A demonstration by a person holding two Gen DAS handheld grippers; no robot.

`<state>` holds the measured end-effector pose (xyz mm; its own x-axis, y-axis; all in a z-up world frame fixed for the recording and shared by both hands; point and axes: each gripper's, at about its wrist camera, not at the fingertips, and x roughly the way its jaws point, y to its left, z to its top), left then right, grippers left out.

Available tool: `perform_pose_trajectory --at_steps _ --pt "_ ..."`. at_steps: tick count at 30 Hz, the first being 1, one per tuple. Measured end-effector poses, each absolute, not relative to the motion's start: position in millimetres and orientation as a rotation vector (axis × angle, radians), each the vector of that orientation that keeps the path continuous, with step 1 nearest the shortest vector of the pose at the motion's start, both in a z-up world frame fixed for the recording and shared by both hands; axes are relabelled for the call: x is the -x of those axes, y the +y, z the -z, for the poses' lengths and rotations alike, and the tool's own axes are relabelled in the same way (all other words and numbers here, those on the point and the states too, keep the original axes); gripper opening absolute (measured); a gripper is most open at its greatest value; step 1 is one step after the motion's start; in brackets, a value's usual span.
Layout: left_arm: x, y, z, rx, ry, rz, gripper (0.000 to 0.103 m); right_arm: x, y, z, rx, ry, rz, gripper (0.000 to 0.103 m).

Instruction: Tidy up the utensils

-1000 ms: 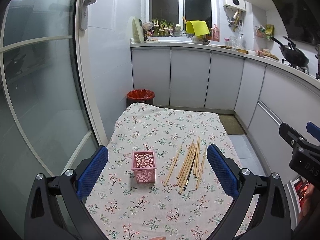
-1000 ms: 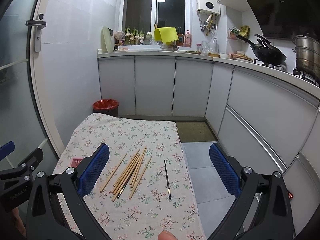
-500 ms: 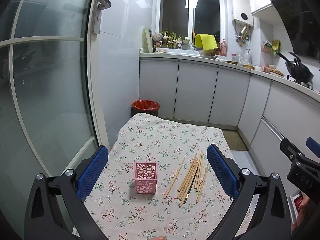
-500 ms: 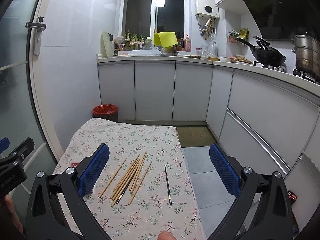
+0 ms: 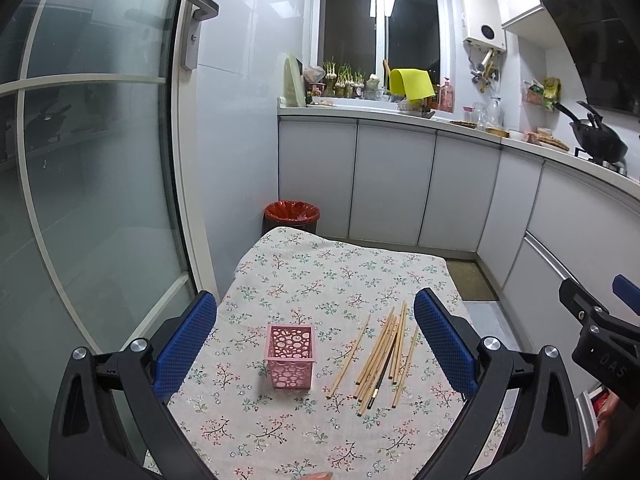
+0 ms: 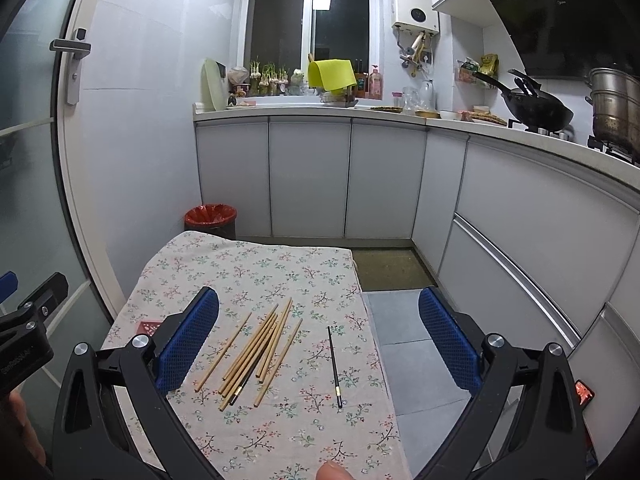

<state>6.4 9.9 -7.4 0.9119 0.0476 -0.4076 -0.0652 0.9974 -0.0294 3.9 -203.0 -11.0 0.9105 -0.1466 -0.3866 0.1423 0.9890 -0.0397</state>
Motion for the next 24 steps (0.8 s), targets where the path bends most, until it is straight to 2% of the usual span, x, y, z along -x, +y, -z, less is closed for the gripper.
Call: perform_pose_trajectory --at_steps 24 --pt "-6.0 7.6 8.1 0.037 0.421 -0.056 0.096 -6.8 -204.8 15.3 0.029 0.418 0.153 0.096"
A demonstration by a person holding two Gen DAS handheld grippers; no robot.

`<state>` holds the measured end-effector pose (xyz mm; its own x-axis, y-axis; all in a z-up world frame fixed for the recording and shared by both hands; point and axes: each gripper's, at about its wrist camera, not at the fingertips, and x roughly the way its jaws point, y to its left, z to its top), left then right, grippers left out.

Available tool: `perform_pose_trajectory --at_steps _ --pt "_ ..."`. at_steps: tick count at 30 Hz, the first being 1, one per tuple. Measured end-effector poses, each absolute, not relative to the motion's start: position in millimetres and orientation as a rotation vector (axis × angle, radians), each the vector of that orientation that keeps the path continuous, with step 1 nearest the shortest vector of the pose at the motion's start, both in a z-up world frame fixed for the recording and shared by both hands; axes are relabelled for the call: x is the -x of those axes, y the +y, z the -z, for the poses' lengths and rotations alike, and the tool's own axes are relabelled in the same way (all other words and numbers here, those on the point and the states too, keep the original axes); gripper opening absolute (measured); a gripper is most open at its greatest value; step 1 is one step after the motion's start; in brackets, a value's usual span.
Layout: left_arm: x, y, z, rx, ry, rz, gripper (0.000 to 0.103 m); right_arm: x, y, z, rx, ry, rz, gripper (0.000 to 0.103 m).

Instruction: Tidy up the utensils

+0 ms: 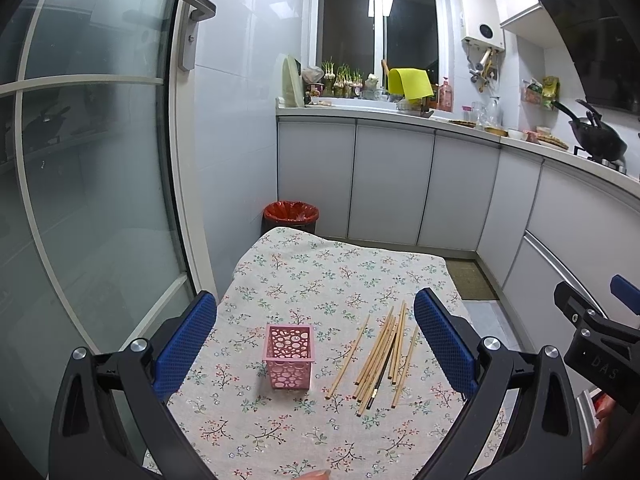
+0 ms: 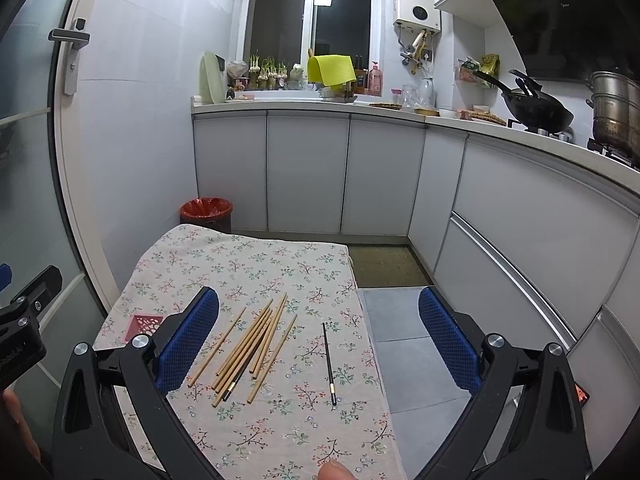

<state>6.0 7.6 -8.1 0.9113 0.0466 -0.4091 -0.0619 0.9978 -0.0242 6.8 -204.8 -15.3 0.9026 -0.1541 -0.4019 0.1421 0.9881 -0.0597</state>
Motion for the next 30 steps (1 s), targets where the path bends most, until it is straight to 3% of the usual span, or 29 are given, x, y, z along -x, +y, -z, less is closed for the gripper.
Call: perform_pose_trajectory --at_steps 9,13,20,26,30 --pt "-14.6 0.7 7.7 0.034 0.391 -0.049 0.096 -16.7 -197.6 14.4 0.162 0.383 0.152 0.096" --pt "-35.7 -9.7 11.0 -0.029 0.405 -0.039 0.096 -44.0 -212.3 10.5 0.095 0.461 0.098 0.096" --pt "-107.8 -37.1 37.4 -0.121 0.578 0.056 0.096 -121.5 -248.7 35.3 0.012 0.664 0.096 0.096" --pt "-193.1 -62.0 84.8 -0.131 0.827 0.144 0.096 -191.3 -275.4 80.7 -0.081 0.832 0.056 0.096" --pt "-239.8 -76.1 117.0 -0.157 0.91 0.137 0.089 -226.9 -295.5 117.9 -0.168 0.919 0.037 0.095"
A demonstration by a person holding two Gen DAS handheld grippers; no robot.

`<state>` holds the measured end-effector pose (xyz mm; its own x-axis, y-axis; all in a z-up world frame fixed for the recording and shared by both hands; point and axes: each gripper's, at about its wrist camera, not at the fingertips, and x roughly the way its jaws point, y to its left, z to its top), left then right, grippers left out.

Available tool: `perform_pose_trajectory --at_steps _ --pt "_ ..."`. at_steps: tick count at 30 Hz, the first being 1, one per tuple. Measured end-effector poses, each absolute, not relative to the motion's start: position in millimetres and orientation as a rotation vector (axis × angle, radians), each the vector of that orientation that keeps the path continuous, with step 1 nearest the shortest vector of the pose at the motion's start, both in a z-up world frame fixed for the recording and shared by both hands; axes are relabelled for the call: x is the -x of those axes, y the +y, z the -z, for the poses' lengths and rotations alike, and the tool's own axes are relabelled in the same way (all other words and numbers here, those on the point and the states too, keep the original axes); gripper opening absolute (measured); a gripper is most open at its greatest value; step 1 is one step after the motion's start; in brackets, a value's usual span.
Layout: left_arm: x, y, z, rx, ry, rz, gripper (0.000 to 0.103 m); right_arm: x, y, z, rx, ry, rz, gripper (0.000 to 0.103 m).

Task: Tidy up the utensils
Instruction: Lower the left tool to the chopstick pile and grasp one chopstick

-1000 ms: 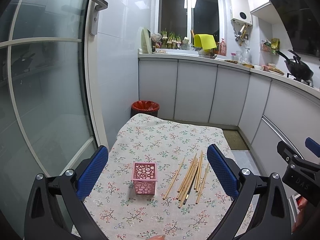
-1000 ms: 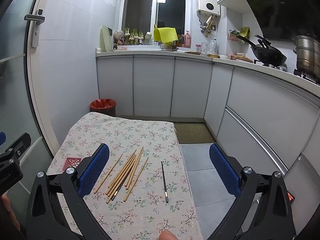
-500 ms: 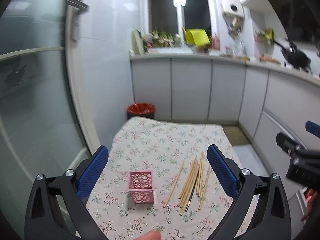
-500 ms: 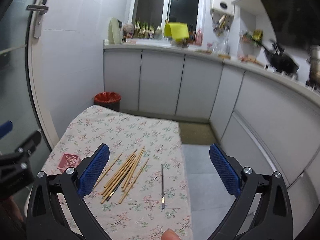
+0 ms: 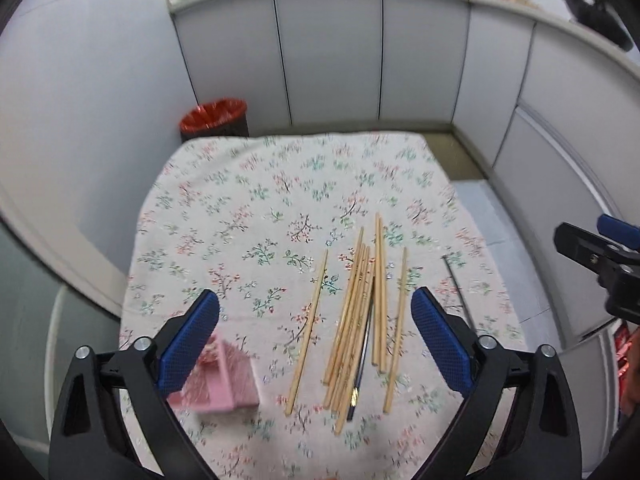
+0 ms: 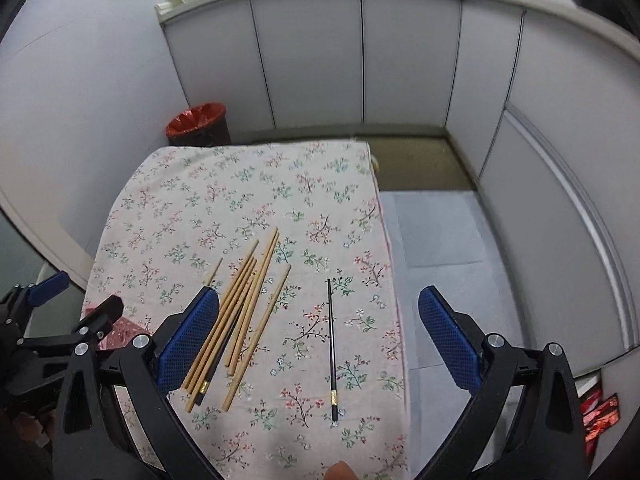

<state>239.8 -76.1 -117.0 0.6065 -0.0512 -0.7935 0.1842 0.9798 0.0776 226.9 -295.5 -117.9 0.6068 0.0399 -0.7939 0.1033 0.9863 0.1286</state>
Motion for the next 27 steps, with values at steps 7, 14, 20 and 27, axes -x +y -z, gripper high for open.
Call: perform_pose_trajectory --at_steps 7,14,20,27 --pt "-308.9 -90.8 185.5 -0.129 1.079 0.147 0.058 -280.3 -313.3 186.5 -0.238 1.087 0.025 0.074" --pt "-359.3 -95.4 246.6 -0.1 1.17 0.174 0.028 -314.4 -318.7 241.2 -0.292 1.193 -0.021 0.055" --pt "-382.2 -96.6 279.5 -0.142 1.197 0.147 0.024 -330.1 -309.4 278.8 -0.26 1.27 -0.021 0.038" --pt "-395.0 -88.5 296.2 -0.141 1.208 0.136 0.02 -335.1 -298.5 288.2 -0.156 1.265 0.023 0.023"
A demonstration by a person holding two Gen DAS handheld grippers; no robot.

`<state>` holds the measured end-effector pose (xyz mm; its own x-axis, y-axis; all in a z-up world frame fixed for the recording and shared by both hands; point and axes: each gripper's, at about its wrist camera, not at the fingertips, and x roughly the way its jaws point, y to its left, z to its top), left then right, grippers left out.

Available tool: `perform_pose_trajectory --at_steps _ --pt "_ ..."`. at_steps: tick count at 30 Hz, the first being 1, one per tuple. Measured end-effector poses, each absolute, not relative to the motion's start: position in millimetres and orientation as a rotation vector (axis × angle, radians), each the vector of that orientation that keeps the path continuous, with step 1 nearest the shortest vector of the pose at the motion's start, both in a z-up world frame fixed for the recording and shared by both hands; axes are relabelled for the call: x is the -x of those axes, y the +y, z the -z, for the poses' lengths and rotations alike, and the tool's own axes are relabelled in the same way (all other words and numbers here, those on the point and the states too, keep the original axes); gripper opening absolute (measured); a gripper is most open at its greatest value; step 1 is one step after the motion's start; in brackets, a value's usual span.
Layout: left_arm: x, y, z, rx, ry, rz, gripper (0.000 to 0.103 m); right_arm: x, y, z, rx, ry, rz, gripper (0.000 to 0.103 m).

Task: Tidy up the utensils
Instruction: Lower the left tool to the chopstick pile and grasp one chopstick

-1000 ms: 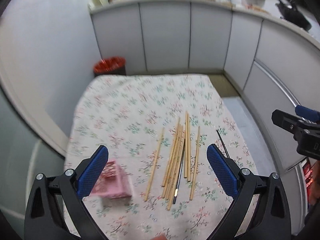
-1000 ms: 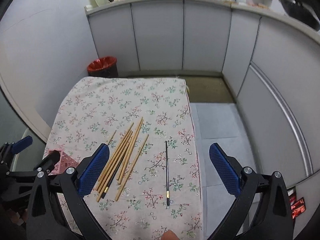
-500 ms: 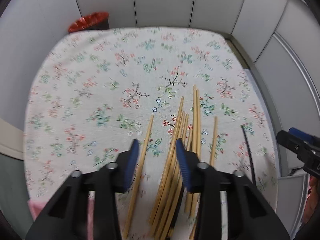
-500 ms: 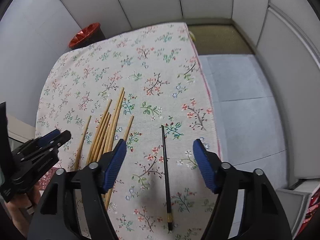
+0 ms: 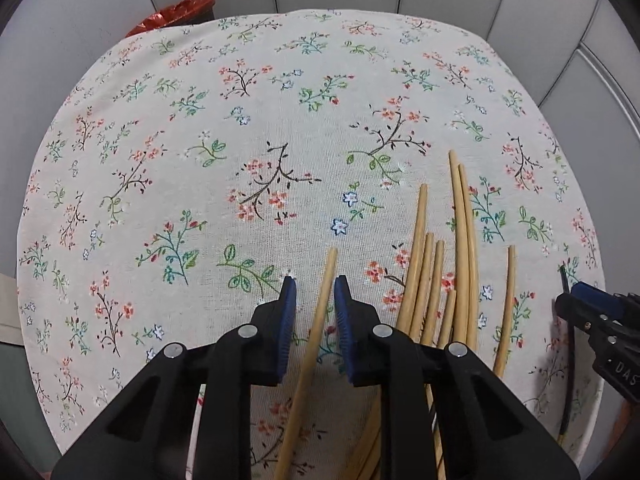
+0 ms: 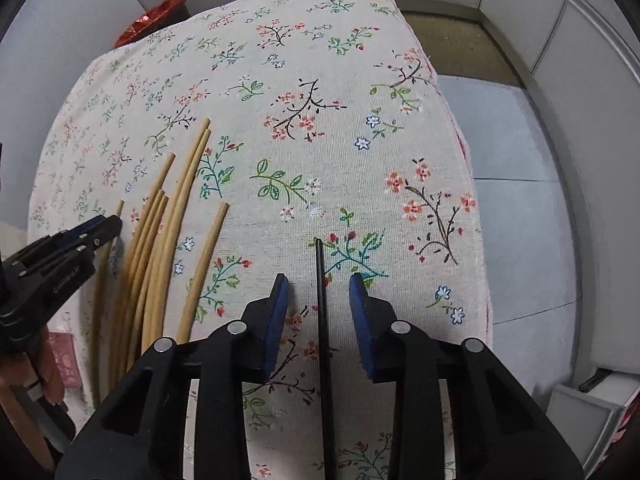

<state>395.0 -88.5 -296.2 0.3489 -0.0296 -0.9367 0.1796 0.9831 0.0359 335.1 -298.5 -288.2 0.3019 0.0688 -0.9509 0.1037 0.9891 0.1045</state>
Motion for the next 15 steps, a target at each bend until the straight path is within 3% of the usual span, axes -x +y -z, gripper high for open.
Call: perform_pose_trajectory --at_steps 3,5,11,15 --pt "-394.4 -90.7 295.8 -0.142 1.206 0.139 0.007 -333.8 -293.7 287.8 -0.084 1.252 0.052 0.014" --pt "-391.7 -93.0 295.5 -0.173 1.184 0.121 0.006 -331.6 -292.9 287.4 -0.067 1.242 0.058 0.003" --pt "-367.0 -98.5 275.0 -0.205 1.101 0.128 0.005 -318.4 -291.0 277.5 -0.075 1.211 0.065 0.003" --pt "-341.5 -100.7 238.8 -0.216 1.037 0.154 0.005 -296.3 -288.3 238.9 -0.09 1.132 0.061 0.003"
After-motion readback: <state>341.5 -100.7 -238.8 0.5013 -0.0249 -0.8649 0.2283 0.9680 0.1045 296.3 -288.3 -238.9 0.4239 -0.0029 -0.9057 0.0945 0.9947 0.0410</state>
